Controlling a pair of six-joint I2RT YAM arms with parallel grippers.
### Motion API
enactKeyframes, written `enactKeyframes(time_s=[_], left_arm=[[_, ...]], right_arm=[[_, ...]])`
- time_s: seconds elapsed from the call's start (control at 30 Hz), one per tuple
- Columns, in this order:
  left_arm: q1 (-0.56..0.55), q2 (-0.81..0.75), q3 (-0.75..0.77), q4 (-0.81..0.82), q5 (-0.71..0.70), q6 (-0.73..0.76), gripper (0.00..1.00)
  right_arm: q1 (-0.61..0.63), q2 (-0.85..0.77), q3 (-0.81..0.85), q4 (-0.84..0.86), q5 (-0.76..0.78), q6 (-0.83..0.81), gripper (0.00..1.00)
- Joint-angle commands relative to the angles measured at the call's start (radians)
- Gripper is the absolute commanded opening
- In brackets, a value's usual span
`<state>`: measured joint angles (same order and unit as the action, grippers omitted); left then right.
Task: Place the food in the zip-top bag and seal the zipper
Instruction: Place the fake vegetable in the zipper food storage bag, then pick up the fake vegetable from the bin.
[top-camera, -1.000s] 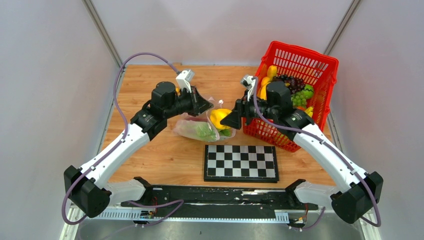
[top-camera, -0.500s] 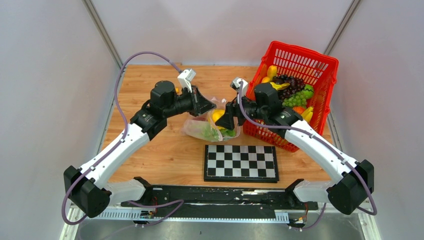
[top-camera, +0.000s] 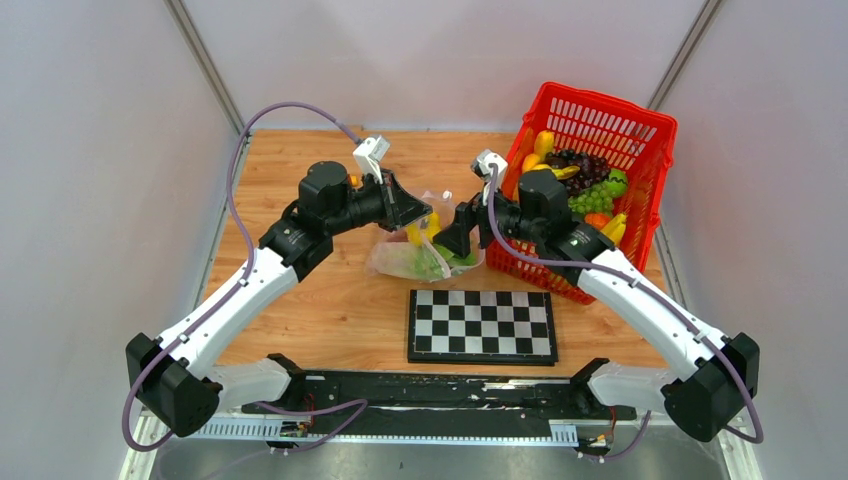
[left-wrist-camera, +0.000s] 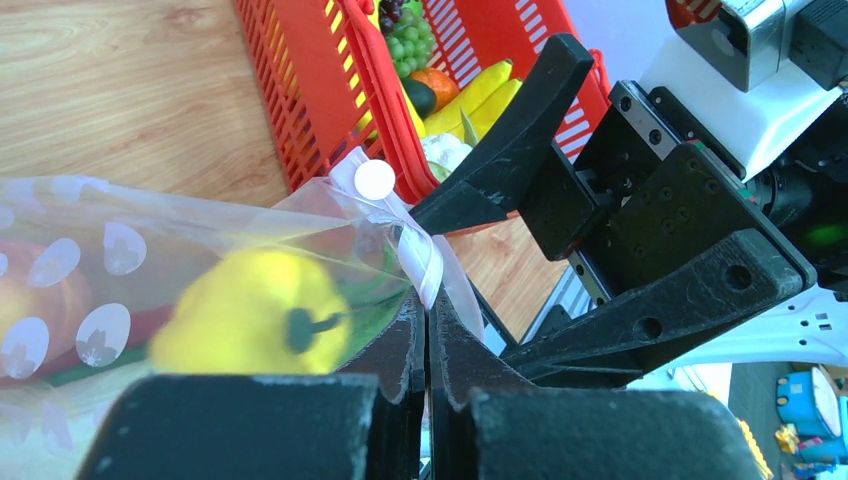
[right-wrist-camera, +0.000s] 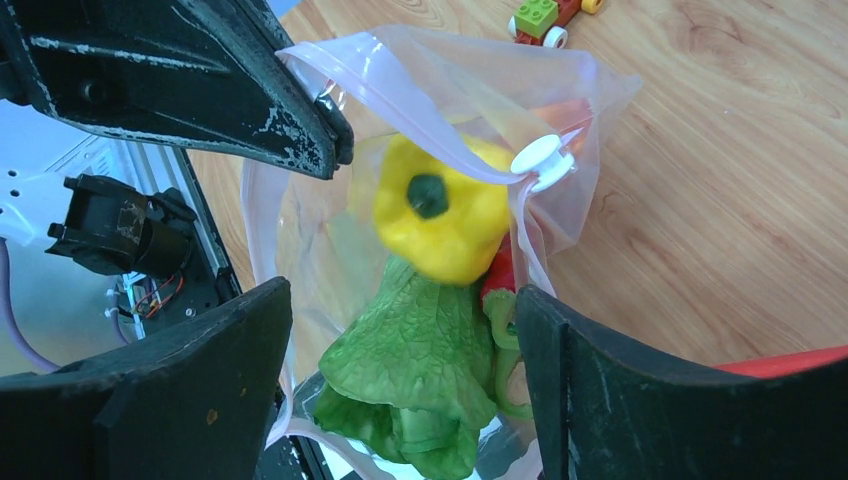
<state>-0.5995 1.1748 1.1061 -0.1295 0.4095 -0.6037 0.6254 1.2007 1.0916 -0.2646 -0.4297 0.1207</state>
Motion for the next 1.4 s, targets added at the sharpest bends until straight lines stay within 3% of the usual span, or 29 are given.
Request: enactKeyframes(time_s=[0.0,0.33,0.67,0.83,0.97,1.17,1.37], left_arm=[[0.003,-0.026,0.060,0.067,0.008,-0.009,0.00],[0.004,-0.024,0.060,0.057,-0.009,-0.007,0.00],[0.003,-0.007,0.067,-0.014,-0.099,0.012,0.00],[0.004,-0.010,0.060,-0.010,-0.115,0.011,0.00],[0.004,-0.007,0.058,-0.004,-0.112,0.006,0.00],[0.003,-0.014,0.049,0.002,-0.107,-0.003,0.00],[0.004,-0.030,0.041,-0.007,-0.117,0.001,0.00]], right_arm=[[0.002,-0.007,-0.013,0.019,-0.030,-0.004,0.82],[0.003,0.032,0.014,0.009,-0.080,-0.008,0.46],[0.002,-0.136,0.030,-0.039,0.010,-0.041,0.52],[-0.003,-0.235,0.023,-0.128,0.289,-0.074,0.52],[-0.080,-0.198,0.046,-0.236,0.503,-0.014,0.45],[-0.324,-0.024,0.115,-0.347,0.233,0.073,0.39],[-0.371,0.213,0.216,-0.463,0.060,0.011,0.31]])
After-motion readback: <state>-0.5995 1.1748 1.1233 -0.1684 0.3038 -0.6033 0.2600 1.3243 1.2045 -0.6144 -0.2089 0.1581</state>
